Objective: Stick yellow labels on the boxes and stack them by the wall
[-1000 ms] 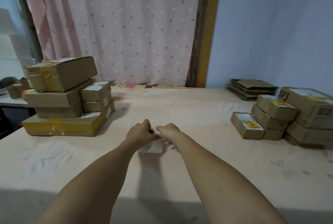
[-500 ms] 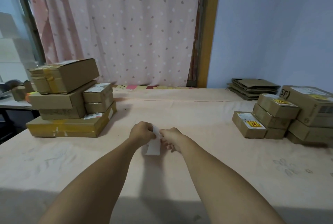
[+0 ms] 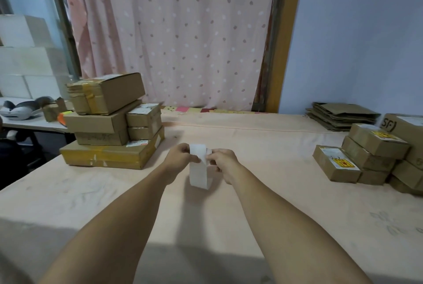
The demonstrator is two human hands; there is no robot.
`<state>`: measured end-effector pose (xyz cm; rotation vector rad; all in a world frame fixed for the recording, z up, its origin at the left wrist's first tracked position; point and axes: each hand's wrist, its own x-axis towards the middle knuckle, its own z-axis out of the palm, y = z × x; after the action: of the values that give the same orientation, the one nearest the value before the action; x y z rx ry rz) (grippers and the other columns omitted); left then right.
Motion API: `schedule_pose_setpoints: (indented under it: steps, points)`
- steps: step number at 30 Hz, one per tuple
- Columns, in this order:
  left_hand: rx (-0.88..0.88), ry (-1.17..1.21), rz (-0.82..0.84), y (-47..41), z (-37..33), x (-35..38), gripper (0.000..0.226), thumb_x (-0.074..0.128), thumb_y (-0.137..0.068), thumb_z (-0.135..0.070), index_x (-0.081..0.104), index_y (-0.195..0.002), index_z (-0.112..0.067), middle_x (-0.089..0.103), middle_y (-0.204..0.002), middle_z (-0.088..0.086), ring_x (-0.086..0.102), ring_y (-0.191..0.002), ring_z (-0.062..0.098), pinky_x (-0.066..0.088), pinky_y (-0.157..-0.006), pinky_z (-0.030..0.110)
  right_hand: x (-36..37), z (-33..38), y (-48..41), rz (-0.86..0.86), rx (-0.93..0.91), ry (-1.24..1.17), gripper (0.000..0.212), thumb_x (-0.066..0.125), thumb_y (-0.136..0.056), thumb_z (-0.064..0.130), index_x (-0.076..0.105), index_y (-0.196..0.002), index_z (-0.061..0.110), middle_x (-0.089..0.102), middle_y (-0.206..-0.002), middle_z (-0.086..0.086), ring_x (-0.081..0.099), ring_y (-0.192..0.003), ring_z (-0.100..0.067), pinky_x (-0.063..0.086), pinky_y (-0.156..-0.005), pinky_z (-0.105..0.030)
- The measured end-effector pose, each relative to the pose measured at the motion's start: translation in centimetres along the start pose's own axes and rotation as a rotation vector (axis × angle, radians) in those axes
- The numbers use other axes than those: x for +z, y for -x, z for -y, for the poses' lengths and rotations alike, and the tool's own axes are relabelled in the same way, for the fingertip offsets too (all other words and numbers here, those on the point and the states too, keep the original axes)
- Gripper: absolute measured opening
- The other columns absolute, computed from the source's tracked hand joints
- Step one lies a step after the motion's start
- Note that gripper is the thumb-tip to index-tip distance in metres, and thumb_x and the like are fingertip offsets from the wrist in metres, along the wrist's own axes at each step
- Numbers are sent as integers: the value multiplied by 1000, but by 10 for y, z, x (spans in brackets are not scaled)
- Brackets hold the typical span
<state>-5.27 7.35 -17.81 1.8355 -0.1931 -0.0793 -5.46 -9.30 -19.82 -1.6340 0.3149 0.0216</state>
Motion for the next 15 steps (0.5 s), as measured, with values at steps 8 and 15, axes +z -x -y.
schedule_pose_setpoints:
  steps: [8, 15]
  points:
    - [-57, 129, -111, 6, 16, -23, 28, 75, -85, -6, 54, -68, -10, 48, -70, -1, 44, -67, 14, 33, -60, 26, 31, 8, 14, 72, 24, -14, 11, 63, -83, 12, 65, -72, 16, 58, -69, -2, 52, -66, -21, 38, -61, -29]
    - [-111, 169, -203, 14, 26, -55, 15, 74, -84, 3, 61, -78, -2, 55, -66, 2, 49, -58, 12, 36, -43, 11, 67, 24, 18, 211, -183, 479, 27, 57, -95, 42, 62, -86, 17, 58, -91, 0, 54, -83, -22, 38, -70, -33]
